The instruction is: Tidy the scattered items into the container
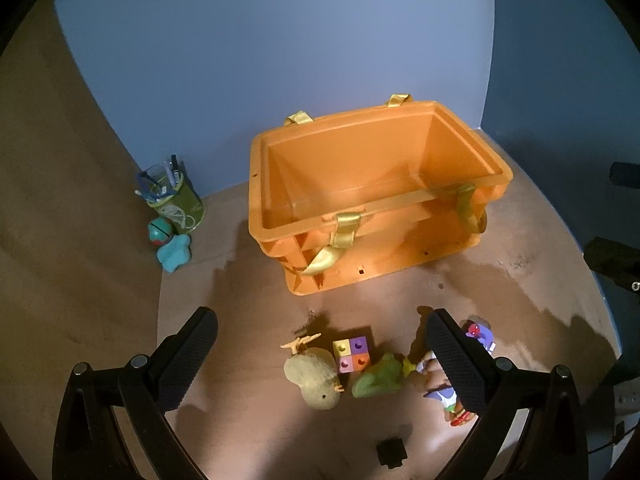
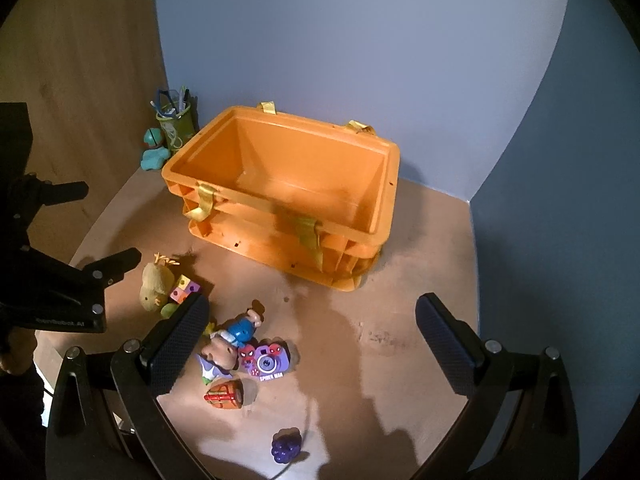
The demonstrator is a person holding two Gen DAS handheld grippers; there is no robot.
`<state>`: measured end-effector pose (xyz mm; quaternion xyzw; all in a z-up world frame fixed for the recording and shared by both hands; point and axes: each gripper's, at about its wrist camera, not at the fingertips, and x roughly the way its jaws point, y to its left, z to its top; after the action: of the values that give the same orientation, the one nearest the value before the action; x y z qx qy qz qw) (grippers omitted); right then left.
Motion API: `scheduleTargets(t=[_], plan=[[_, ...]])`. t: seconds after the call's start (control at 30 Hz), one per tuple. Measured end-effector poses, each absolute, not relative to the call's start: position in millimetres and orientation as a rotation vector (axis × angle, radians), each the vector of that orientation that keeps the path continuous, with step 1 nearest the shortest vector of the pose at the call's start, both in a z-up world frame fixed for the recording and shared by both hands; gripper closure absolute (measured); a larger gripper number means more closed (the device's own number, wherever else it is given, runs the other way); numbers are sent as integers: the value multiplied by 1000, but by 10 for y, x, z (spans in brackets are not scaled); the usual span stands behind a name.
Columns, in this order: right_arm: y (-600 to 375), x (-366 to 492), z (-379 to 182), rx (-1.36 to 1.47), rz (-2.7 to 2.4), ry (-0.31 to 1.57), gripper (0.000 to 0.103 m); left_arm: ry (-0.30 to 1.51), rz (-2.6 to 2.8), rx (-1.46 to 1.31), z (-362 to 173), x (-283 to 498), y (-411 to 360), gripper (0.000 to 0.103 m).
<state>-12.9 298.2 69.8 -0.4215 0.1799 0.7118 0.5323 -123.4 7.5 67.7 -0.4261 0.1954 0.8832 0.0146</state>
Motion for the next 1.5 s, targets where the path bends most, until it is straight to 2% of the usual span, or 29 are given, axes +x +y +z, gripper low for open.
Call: scheduleTargets(t=[0.57, 1.17, 1.5], plan=[[3708, -180, 782, -1078, 1663, 571, 1, 623, 2702, -1414, 839, -1773, 155, 0], [4039, -276, 905, -1109, 1599, 580, 1, 589, 2642, -1537, 934, -2245, 90, 0], [4110, -261, 847, -1106, 1572, 608, 1, 575, 2641, -1528, 947, -2235, 87, 0]])
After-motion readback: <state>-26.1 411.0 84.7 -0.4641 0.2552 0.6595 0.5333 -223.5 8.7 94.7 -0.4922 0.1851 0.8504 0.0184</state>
